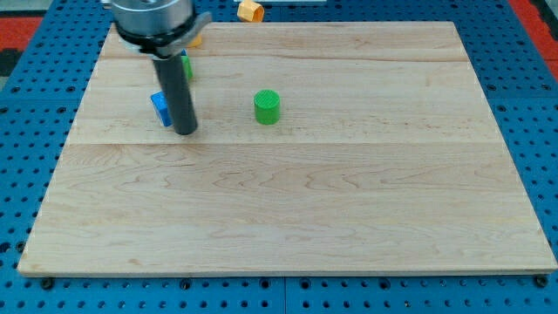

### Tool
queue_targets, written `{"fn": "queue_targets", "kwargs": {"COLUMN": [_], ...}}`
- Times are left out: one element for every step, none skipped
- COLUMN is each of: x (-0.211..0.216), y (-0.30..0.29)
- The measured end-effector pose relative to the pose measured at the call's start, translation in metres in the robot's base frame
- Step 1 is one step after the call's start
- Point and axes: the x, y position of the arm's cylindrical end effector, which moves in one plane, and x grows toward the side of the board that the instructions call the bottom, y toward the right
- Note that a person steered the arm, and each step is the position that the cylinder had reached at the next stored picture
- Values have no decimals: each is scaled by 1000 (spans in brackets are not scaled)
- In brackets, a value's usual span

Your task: Move the green circle left a bit

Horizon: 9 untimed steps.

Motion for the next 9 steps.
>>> {"fn": "queue_targets", "kwargs": {"x": [-3,5,30,46,78,94,63,28,19], "y": [-40,-55,-37,21,103,177,203,183,135]}}
